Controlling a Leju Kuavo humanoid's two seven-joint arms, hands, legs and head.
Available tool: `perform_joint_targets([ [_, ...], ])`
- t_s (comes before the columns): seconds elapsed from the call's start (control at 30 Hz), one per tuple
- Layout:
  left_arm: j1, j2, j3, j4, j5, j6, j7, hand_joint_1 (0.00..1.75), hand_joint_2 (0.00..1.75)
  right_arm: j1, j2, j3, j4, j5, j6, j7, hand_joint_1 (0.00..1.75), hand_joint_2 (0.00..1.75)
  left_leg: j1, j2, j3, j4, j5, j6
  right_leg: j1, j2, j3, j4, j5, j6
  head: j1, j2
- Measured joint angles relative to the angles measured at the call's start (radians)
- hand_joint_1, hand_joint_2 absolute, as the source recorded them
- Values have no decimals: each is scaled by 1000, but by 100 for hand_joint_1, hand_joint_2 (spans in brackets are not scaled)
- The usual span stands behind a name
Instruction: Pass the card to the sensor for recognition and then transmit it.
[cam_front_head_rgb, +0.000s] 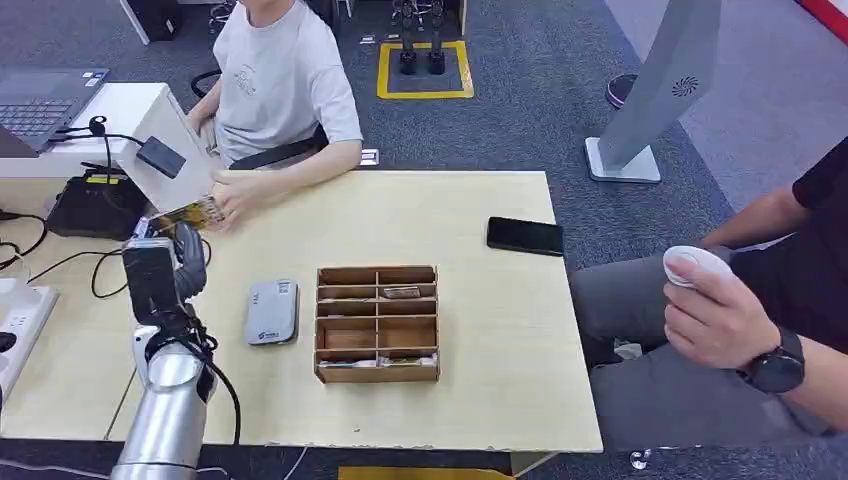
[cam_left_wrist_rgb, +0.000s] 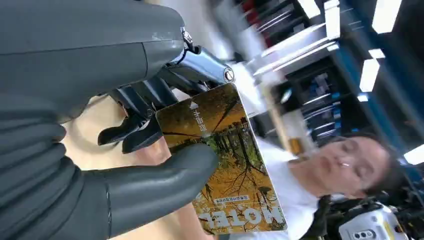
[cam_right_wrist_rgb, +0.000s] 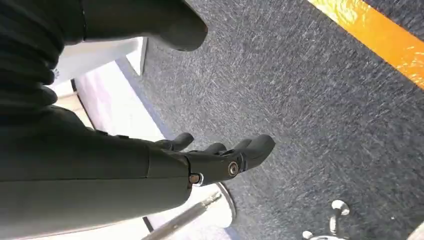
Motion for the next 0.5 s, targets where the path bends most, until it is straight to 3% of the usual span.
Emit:
perform_joint_targets([
  [0.13, -65, 39, -45, 4, -338, 88, 48, 175, 175, -7, 0, 0, -3, 14, 17, -7, 0, 175, 0, 0, 0, 0, 0, 0, 0, 0, 0, 0, 1, -1, 0, 0],
  [0.33, -121, 89, -77, 27, -598, 175, 80, 175, 175, -8, 0, 0, -3, 28, 21, -20, 0, 175, 0, 1, 0, 0, 0, 0, 0, 1, 0, 0, 1, -1, 0, 0],
  [0.5, -132, 96, -58, 41, -863, 184, 55, 175, 175, -7, -4, 0, -3, 34, 27, -31, 0, 175, 0, 1, 0, 0, 0, 0, 0, 1, 0, 0, 1, -1, 0, 0],
])
